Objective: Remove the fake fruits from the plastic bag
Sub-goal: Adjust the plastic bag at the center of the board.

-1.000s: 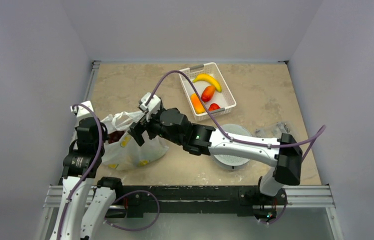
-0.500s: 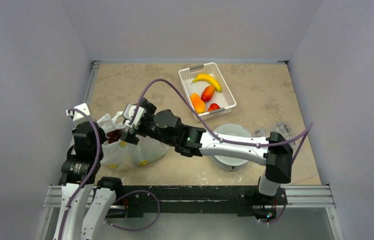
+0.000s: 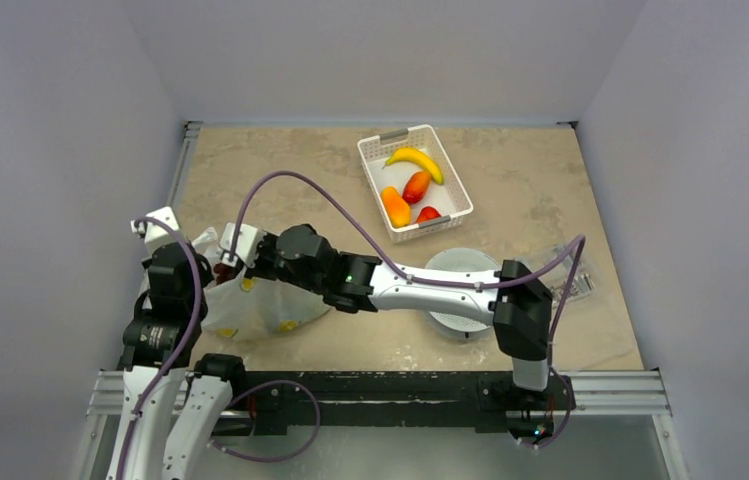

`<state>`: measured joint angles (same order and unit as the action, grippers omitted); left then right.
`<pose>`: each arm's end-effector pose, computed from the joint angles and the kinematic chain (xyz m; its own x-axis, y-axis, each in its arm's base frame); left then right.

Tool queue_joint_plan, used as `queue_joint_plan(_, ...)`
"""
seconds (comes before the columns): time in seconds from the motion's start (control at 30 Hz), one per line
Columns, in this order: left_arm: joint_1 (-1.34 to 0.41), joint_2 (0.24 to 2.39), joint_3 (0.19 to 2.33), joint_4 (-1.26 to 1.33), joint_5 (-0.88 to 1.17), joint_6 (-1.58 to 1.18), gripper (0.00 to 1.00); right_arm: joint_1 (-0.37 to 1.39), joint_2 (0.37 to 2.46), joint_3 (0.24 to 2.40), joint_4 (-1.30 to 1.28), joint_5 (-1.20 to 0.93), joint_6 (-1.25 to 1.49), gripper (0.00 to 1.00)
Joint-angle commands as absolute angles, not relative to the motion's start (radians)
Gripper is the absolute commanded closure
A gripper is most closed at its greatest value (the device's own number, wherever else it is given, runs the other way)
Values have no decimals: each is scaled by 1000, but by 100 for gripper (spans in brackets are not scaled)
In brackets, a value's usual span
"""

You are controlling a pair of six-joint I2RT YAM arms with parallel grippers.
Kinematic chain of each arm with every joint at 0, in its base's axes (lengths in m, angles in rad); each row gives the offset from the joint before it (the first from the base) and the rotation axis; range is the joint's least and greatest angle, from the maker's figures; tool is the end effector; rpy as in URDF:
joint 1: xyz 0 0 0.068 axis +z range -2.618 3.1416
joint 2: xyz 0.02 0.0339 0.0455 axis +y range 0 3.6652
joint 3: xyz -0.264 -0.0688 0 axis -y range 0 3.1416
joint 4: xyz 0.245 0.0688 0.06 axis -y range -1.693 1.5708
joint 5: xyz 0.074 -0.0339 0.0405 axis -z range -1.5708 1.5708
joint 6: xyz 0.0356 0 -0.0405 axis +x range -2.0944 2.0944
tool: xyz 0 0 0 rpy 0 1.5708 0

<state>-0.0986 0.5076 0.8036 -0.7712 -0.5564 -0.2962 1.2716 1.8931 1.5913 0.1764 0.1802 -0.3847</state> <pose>0.1002 0.0090 0.3230 -0.3235 -0.2171 -0.9210 -0.4999 0.8656 -0.0284 0.1427 0.4411 0.3347 0.2990 -0.2834 -0.9112 -0.8366 0.3814 -0.3931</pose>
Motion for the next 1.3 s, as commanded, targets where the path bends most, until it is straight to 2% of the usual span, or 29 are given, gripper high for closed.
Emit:
queue_joint_plan(0.0,-92,541,819,-759,-611,-335,100,1263,1803,1596,278,185,-316,100)
queue_joint_plan(0.13,-88,658,951,-889,-626,-460,100,1211,1793,1645,244,144,-325,100)
queue_joint_plan(0.3,-47,794,1114,-946,-578,-499,100,1103,1800,1777,129,-51,-262,100)
queue_joint_plan(0.53,71,852,1231,-961,-490,-467,100,1089,1761,1831,8,-141,-286,100)
queue_joint_plan(0.63,75,806,1131,-935,-482,-445,100,1092,1704,1744,-54,-200,-267,100)
queue_joint_plan(0.73,77,728,993,-864,-459,-408,100,1110,1624,1561,-30,-249,-194,100)
queue_joint_plan(0.93,76,642,841,-826,-476,-382,100,1246,1495,1231,-30,-38,-113,100)
queue_joint_plan(1.07,76,597,827,-813,-482,-378,100,1253,1411,1051,-29,56,23,94)
queue_joint_plan(1.17,75,587,820,-797,-486,-370,100,1252,1352,1006,-70,89,55,76)
queue_joint_plan(1.27,76,590,826,-804,-476,-372,100,1252,1318,1043,-157,116,54,68)
